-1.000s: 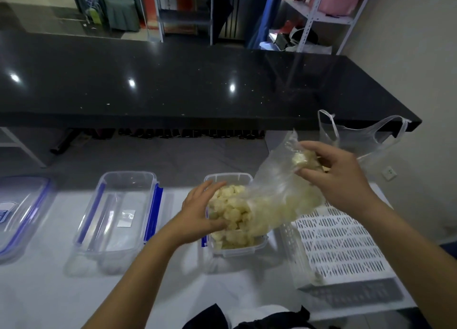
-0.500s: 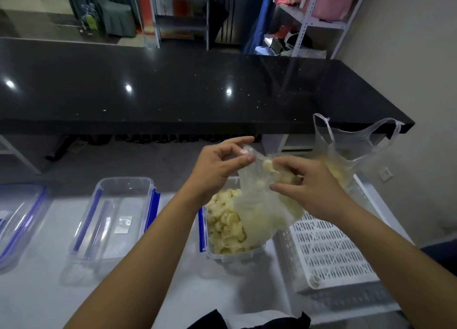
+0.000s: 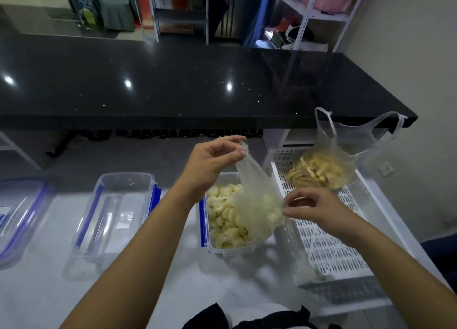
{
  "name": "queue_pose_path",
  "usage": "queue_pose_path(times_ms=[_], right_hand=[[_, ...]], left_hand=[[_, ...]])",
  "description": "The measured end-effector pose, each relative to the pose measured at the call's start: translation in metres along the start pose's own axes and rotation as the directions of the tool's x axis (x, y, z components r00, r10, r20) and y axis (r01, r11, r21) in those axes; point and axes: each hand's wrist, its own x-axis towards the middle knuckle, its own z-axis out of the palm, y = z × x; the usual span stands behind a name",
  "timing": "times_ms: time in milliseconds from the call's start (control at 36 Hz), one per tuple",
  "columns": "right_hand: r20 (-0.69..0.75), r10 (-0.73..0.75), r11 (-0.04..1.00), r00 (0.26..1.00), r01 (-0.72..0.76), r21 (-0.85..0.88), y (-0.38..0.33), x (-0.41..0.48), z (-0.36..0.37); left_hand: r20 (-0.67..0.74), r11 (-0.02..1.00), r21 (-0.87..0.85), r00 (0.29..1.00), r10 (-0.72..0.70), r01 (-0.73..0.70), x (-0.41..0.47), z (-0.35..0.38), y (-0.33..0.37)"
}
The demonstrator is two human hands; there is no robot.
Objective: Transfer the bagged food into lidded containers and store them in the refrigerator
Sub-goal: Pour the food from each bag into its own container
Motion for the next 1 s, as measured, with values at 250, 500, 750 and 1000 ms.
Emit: queue_pose_path(times_ms=[250, 500, 750, 1000], right_hand=[[-0.055, 0.073, 0.997, 0.996, -0.071, 0.042, 0.015, 0.001, 0.030], [-0.355, -0.239, 0.928, 0.904, 0.105, -0.357, 0.021, -0.006, 0.053], [-0.477, -0.353, 0.933, 0.805, 0.262, -0.247, -0.043, -0.018, 0.016], [-0.470, -0.426, 0.899, 0.773, 0.305, -0.313, -0.076, -0.002, 0.004]], left_hand=[[0.009, 1.000, 0.011, 1.000, 0.002, -0.002, -0.002, 0.001, 0.000], [-0.017, 1.000, 0.026, 1.000, 0.011, -0.011, -0.005, -0.003, -0.001], [-0.142, 1.000, -0.006, 0.990, 0.021, -0.022, -0.007, -0.025, 0.007], [-0.191, 0.997, -0.057, 0.980, 0.049, -0.061, -0.007, -0.038, 0.014]])
